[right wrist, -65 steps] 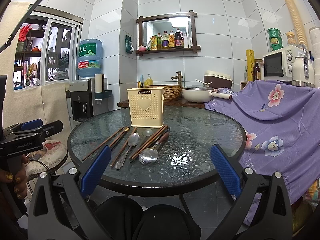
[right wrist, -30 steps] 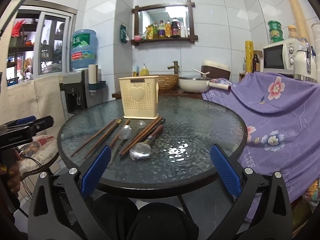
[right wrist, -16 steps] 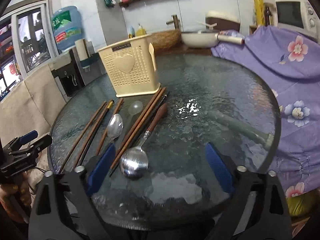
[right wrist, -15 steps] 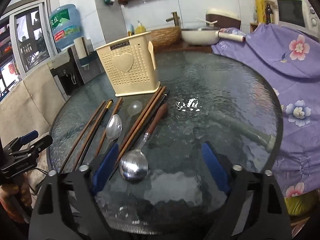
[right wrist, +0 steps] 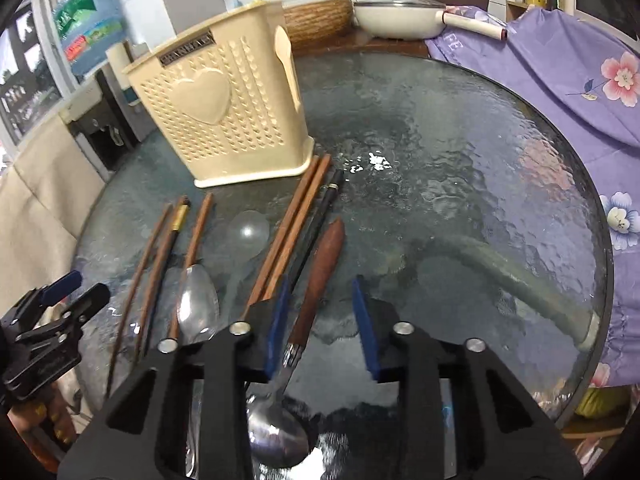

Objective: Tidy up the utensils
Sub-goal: 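Lower the right gripper onto the wooden-handled spoon and close it, then grasp a brown wooden chopstick with the left gripper while the right gripper lifts the spoon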

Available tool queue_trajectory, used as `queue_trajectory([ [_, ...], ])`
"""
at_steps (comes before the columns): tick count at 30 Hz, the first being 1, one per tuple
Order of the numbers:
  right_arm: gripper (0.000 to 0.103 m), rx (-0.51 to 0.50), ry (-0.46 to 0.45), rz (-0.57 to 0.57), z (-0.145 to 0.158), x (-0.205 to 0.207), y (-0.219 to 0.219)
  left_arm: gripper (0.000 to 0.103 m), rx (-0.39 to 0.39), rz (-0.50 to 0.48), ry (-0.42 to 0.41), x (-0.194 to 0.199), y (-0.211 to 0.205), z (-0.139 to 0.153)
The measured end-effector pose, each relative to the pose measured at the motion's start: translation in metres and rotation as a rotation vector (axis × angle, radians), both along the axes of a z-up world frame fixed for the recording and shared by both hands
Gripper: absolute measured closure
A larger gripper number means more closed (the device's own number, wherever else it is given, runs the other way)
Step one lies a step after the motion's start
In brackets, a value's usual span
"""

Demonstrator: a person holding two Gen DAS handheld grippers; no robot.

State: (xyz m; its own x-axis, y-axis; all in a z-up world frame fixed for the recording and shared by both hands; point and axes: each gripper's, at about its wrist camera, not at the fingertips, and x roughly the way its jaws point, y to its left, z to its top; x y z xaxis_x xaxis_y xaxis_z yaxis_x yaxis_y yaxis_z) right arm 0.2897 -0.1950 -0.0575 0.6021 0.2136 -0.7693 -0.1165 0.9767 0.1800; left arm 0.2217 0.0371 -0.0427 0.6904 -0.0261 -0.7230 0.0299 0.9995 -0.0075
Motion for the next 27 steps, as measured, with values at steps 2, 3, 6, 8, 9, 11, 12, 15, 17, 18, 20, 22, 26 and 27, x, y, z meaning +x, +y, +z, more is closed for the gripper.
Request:
queue_trajectory([
  [2, 0.077, -0.019, 0.017, -0.015, -0.005, 0.005, 0.004, 0.034, 0.002, -0.001, 0.009, 0.005, 0.0, -0.002],
  [3, 0.077, -0.021, 0.026, -0.017, -0.007, 0.008, 0.005, 0.035, 0.001, -0.001, 0.014, 0.007, 0.0, -0.003],
  [6, 0.08, -0.03, 0.041, -0.018, -0.011, 0.012, 0.01, 0.038, -0.005, -0.005, 0.029, 0.014, 0.0, -0.005],
  [8, 0.081, -0.045, 0.05, -0.007, -0.013, 0.016, 0.016, 0.04, 0.001, -0.009, 0.041, 0.019, 0.0, -0.006],
  [9, 0.083, -0.062, 0.046, -0.006, -0.014, 0.018, 0.018, 0.041, 0.002, -0.009, 0.049, 0.021, 0.0, -0.008],
  [11, 0.084, -0.086, 0.044, -0.005, -0.013, 0.02, 0.022, 0.045, -0.007, -0.012, 0.065, 0.024, 0.0, -0.01],
  [12, 0.084, -0.085, 0.044, -0.003, -0.013, 0.021, 0.023, 0.046, -0.011, -0.014, 0.071, 0.026, 0.0, -0.01],
  [15, 0.084, -0.093, 0.042, 0.006, -0.013, 0.025, 0.022, 0.048, 0.0, -0.018, 0.087, 0.032, -0.001, -0.013],
  [17, 0.085, -0.094, 0.043, 0.012, -0.012, 0.026, 0.022, 0.05, 0.006, -0.027, 0.098, 0.037, -0.003, -0.014],
  [18, 0.085, -0.09, 0.044, 0.013, -0.012, 0.027, 0.021, 0.051, 0.008, -0.033, 0.104, 0.04, -0.004, -0.015],
  [20, 0.085, -0.081, 0.049, 0.015, -0.012, 0.03, 0.02, 0.054, 0.014, -0.036, 0.117, 0.045, -0.004, -0.016],
  [22, 0.085, -0.08, 0.054, 0.019, -0.011, 0.033, 0.019, 0.057, 0.013, -0.037, 0.127, 0.053, -0.004, -0.017],
  [26, 0.085, -0.079, 0.066, 0.024, -0.009, 0.042, 0.018, 0.057, 0.019, -0.041, 0.144, 0.071, -0.005, -0.017],
  [27, 0.085, -0.079, 0.068, 0.025, -0.009, 0.044, 0.018, 0.057, 0.028, -0.042, 0.148, 0.077, -0.006, -0.017],
])
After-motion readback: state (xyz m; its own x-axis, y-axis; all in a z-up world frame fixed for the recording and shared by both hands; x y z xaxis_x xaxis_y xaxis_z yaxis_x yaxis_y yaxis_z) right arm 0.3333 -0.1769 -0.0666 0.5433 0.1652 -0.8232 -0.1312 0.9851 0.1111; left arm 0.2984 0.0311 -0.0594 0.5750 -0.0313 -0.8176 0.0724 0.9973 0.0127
